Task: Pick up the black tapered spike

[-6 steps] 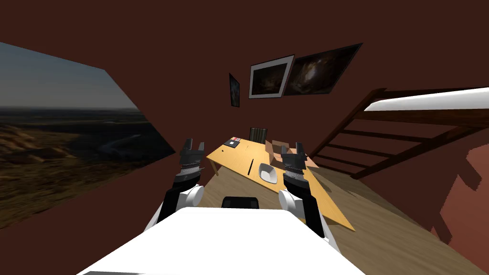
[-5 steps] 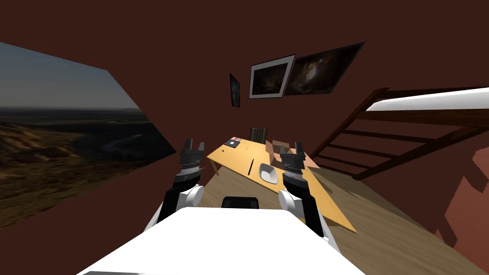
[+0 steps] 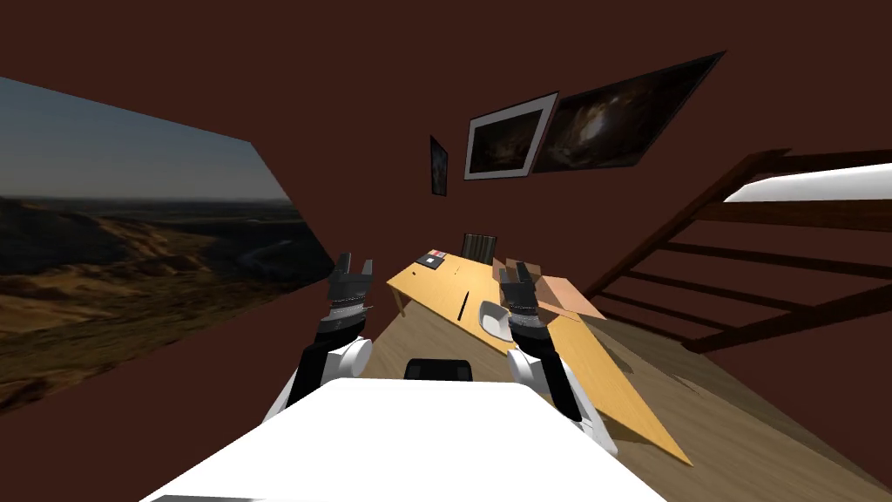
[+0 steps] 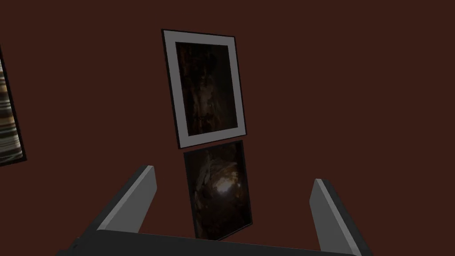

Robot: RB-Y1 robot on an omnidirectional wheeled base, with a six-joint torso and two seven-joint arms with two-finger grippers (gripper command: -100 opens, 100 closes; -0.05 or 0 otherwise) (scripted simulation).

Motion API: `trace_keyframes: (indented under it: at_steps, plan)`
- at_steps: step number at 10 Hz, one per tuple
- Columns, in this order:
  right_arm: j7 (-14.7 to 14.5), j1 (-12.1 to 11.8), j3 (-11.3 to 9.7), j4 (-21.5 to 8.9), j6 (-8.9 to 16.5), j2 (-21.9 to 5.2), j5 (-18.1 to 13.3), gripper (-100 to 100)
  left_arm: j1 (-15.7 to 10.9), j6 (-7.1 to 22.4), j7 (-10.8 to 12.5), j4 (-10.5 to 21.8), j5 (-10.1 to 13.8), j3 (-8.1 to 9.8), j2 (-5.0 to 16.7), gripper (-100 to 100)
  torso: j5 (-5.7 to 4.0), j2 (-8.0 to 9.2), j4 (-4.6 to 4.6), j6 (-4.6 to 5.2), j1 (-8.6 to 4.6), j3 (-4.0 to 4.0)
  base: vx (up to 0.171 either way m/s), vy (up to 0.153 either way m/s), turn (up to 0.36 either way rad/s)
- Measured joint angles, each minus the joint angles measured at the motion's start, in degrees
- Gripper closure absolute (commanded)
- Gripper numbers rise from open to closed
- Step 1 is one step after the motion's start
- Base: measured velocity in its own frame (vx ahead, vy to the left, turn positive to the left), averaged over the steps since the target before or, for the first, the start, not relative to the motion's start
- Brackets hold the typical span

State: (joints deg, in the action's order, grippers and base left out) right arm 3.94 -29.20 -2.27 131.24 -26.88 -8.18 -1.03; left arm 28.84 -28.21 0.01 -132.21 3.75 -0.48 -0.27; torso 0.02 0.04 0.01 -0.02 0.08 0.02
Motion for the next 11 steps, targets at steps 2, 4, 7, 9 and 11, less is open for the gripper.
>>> trace_keyframes:
  at_steps: [2, 4, 7, 9, 11]
  plan:
    - [-1.49, 1.38, -1.91, -2.99, -1.00, -3.05, -2.58, -100, 0.00, 0.00, 0.00, 0.00, 0.00, 0.00, 0.00, 0, 0.00, -0.01, 0.00, 0.00, 0.01, 0.00, -0.012, 0.026, 0.270]
    - [-2.94, 3.71, -3.57, -6.25, -1.40, -6.58, -5.29, -100, 0.00, 0.00, 0.00, 0.00, 0.00, 0.00, 0.00, 0, 0.01, -0.05, -0.01, 0.00, 0.02, -0.03, -0.001, 0.036, 0.267]
    - [-6.32, 4.43, -7.93, -11.09, -4.42, -11.25, -10.63, -100, 0.00, 0.00, 0.00, 0.00, 0.00, 0.00, 0.00, 0, 0.01, -0.02, 0.00, -0.01, 0.04, -0.01, -0.006, 0.030, 0.353]
    - [-7.65, 6.34, -9.71, -13.18, -4.02, -14.07, -13.23, -100, 0.01, 0.00, 0.00, 0.00, 0.00, 0.01, 0.00, 0, 0.00, -0.03, -0.01, 0.07, -0.04, -0.02, 0.000, 0.014, 0.153]
    - [-9.60, 7.35, -12.09, -16.64, -5.59, -16.76, -16.36, -100, 0.00, 0.00, 0.00, 0.00, 0.00, 0.00, 0.00, 0, 0.00, -0.04, -0.01, 0.01, -0.03, -0.02, 0.001, 0.015, 0.424]
